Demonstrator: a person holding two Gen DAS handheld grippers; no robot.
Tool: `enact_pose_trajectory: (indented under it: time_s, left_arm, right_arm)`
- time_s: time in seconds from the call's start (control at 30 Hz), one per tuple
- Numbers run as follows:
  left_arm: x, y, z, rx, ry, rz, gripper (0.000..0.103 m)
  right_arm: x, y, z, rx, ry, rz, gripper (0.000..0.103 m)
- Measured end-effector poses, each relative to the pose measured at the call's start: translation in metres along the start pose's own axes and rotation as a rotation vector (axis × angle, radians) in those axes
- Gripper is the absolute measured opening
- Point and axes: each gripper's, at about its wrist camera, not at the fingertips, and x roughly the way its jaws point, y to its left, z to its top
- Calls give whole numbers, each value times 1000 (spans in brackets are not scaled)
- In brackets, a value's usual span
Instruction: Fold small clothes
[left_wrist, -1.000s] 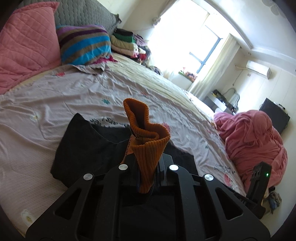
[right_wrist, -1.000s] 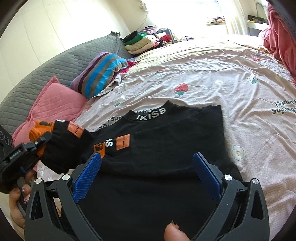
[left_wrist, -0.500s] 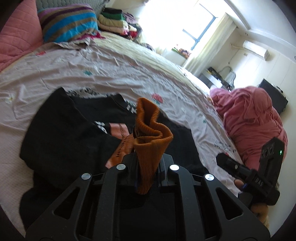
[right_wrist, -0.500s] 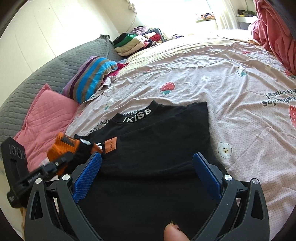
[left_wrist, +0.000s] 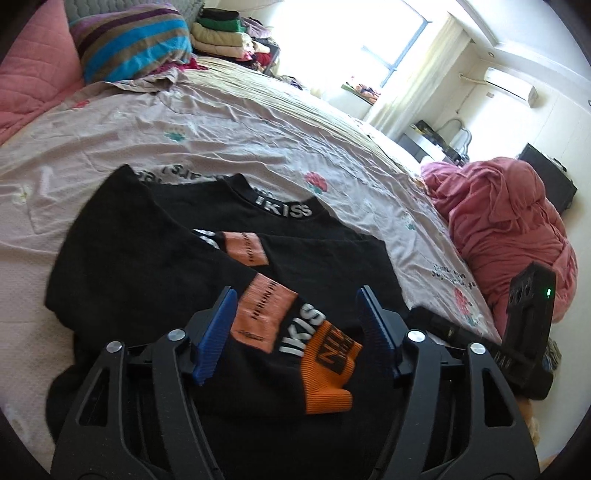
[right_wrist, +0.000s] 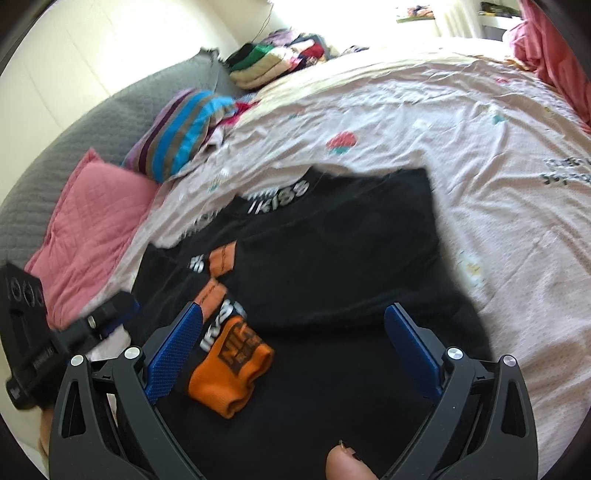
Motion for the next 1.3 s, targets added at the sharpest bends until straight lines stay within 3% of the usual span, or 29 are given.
enact_pose_trajectory:
  time_s: [0.07, 0.27, 0.43, 0.73, 0.97, 1.13, 1.3]
  left_arm:
    - [-6, 6, 2, 0, -17, 40, 68]
    - [-26, 25, 10, -22, -68, 112, 88]
    - [-45, 45, 15, -64, -115, 140, 92]
    - [-68, 74, 17, -125, -159, 184, 93]
    - [-74, 88, 16, -161, -171, 205, 93]
    - [-72, 89, 16, -145, -169, 235, 93]
    - [-65, 89, 17, -129, -161, 246, 93]
  right_arm:
    - [10, 8, -6, -19, 45, 12, 83]
    - [47, 29, -26, -38, 184, 54, 61]
    - [58, 48, -30, -99, 208, 56, 14]
    - [19, 81, 7, -309, 69, 81, 11]
    - [-9, 91, 57, -431, -89, 10, 11]
    - [0, 67, 77, -416, -101, -63, 11]
    - [10, 41, 75, -371, -79, -99, 11]
